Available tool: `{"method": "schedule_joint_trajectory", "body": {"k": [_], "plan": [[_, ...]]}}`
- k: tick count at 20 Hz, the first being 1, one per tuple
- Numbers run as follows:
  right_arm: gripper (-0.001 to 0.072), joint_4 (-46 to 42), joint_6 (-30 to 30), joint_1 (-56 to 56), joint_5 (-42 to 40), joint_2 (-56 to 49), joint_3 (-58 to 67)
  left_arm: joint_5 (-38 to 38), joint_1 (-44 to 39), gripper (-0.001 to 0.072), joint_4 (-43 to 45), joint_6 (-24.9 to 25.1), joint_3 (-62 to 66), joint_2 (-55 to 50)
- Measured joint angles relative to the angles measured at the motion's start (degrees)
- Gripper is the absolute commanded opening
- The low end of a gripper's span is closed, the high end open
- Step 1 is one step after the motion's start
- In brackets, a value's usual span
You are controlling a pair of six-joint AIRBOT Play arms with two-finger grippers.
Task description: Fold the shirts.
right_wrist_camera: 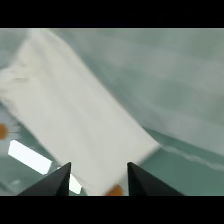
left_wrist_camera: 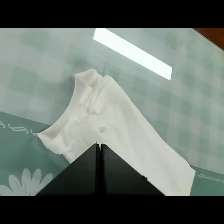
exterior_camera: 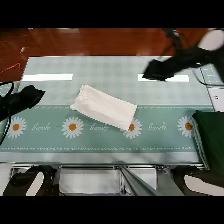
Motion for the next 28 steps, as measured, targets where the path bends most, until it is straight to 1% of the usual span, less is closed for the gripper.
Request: {"method": "schedule_joint_trajectory", "body": {"k": [2, 4, 6, 7, 10, 14, 18, 25, 26, 27, 28], "plan": [[0.0413, -8.35, 3.85, -4.85, -3.15, 9.94, -11.32, -1.92, -0.11, 0.0022, -0.90, 0.07, -0.02, 0.00], [0.0413, -9.88, 7.15, -8.13, -8.61, 18.27, -24.57, -3.43, -1.09, 0.0022, -1.31, 0.35, -0.79, 0.00], [0.0413, -6.08, 8.66, -9.60, -15.21, 23.30, -36.89, -4.09, -2.69, 0.0022, -1.77, 0.46, -2.05, -0.04], [0.0413, -2.03, 8.39, -9.53, -18.23, 24.50, -42.16, -4.35, -3.52, 0.0022, -1.81, 0.46, -2.80, -0.09], [0.0413, 7.76, 5.75, -6.95, -24.96, 23.17, -51.04, -4.20, -6.08, 0.0022, -2.12, 0.48, -4.96, -0.33], [0.0413, 17.11, 2.43, -1.75, -29.40, 14.73, -53.09, -3.63, -7.91, 0.0022, -2.16, 0.48, -6.80, -0.74], [0.0413, 23.21, -0.48, 2.93, -30.58, 5.77, -49.44, -3.34, -8.44, 0.0022, -2.23, 0.48, -7.39, -0.98], [0.0410, 27.41, -1.84, 9.14, -30.75, -3.30, -40.17, -2.16, -8.59, 0.0022, -2.25, 0.50, -7.63, -1.20], [0.0382, 28.09, -1.90, 10.27, -30.64, -4.52, -38.95, -2.10, -8.59, 0.0022, -2.25, 0.50, -7.63, -1.20], [0.0256, 28.83, -2.05, 11.45, -30.69, -5.64, -37.79, -1.86, -8.59, 0.0022, -2.25, 0.50, -7.63, -1.20], [0.0102, 29.55, -2.47, 12.79, -30.51, -6.80, -36.41, -1.70, -8.59, 0.0022, -2.23, 0.50, -7.63, -1.20]]}}
